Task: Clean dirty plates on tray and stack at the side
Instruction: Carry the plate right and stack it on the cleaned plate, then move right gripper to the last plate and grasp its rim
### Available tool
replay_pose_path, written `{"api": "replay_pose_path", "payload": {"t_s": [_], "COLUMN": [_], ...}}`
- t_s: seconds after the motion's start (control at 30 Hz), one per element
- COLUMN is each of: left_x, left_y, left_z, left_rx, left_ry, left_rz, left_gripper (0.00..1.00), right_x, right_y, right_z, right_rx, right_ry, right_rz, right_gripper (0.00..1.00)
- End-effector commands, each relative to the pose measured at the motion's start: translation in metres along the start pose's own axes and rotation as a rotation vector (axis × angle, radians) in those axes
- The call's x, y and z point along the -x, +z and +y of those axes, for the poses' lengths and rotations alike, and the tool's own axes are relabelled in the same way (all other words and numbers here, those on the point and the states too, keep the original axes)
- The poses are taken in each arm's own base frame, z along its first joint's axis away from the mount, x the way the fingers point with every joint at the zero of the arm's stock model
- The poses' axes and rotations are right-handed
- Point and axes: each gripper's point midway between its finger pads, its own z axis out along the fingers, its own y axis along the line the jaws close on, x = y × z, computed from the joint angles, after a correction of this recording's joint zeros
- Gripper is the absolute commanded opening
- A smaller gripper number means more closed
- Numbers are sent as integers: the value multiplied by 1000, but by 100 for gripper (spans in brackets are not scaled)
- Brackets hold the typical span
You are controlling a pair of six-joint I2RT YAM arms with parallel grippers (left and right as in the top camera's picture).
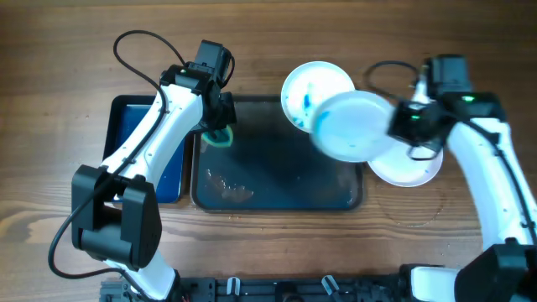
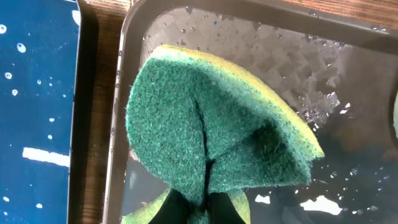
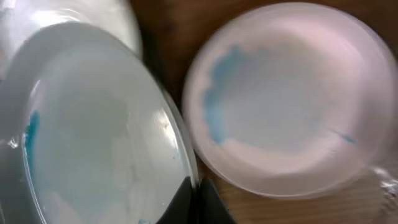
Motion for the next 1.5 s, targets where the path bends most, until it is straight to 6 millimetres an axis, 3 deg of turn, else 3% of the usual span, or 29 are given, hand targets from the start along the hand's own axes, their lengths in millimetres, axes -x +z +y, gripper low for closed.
{"api": "replay_pose_path", "payload": {"t_s": [0.0,0.1,0.23,0.27,0.33,0.4,0.5,0.63,0.7,0.73,0.87,0.97,1.1,1.23,1.47], "left_x": [6,7,7,7,6,7,11,12,12,12,10,11,10,10,10], "left_y": [-2,-2,-2,-2,-2,-2,-3,-3,-3,-3,-3,-3,-3,-3,-3], "left_z": [-2,-2,-2,-2,-2,-2,-4,-5,-5,-4,-4,-4,-4,-4,-5], "left_rx": [-11,-12,-12,-12,-11,-13,-20,-23,-23,-22,-20,-20,-20,-20,-26], "left_ry": [-26,-27,-26,-27,-27,-26,-27,-27,-28,-27,-27,-28,-28,-28,-27], "left_rz": [-13,-13,-13,-13,-13,-15,-29,-33,-33,-33,-28,-29,-29,-29,-26], "left_gripper": [4,4,4,4,4,4,4,4,4,4,4,4,4,4,4], "right_x": [0,-16,-29,-30,-28,-19,14,59,71,79,102,108,110,110,97], "right_y": [-1,18,39,40,41,41,21,-12,-6,9,67,106,137,146,157], "right_z": [-71,-110,-120,-121,-119,-101,-55,28,67,88,116,118,117,118,106], "right_rx": [-132,-167,-173,-173,-162,-59,173,296,320,302,267,263,260,260,229], "right_ry": [190,289,309,310,305,277,143,-136,-256,-311,-423,-465,-505,-508,-441], "right_rz": [-11,25,34,35,31,16,-58,-168,-157,-137,-97,-88,-84,-85,-38], "right_gripper": [4,4,6,14,55,64,72,74,74,73,68,51,48,30,14]}}
